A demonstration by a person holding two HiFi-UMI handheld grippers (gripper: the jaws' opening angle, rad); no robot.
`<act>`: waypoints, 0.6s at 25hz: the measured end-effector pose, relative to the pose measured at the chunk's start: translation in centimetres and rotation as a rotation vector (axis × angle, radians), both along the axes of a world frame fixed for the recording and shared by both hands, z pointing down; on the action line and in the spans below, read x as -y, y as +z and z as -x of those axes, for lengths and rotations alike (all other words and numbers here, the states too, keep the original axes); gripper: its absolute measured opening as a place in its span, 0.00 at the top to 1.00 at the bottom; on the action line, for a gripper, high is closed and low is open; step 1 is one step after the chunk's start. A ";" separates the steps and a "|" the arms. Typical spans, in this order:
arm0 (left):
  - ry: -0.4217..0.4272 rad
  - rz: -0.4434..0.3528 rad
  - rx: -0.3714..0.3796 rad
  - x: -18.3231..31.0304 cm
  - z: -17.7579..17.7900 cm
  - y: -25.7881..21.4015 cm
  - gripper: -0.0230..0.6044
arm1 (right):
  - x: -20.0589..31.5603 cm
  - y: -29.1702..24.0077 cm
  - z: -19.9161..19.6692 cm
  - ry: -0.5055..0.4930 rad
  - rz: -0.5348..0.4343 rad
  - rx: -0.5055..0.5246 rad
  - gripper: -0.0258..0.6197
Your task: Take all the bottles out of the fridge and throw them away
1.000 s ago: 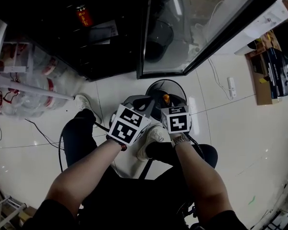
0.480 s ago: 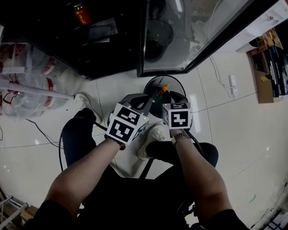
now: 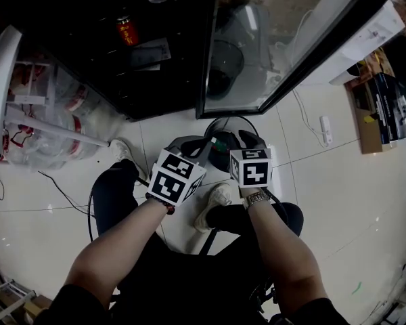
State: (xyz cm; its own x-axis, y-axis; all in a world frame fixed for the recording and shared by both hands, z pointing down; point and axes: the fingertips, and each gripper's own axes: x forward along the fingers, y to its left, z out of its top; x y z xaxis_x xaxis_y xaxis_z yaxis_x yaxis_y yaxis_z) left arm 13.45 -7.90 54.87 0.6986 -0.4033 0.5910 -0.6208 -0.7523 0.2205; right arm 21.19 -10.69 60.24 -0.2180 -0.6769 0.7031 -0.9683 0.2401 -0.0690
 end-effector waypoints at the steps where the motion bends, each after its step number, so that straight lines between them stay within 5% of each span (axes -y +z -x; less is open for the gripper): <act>1: -0.005 -0.006 -0.002 0.0 0.3 -0.4 0.96 | 0.2 -0.8 0.4 -0.008 -0.017 0.004 0.81; 15: -0.124 -0.156 -0.048 2.8 6.7 -9.1 0.96 | 3.6 -13.4 8.4 -0.149 -0.254 0.026 0.81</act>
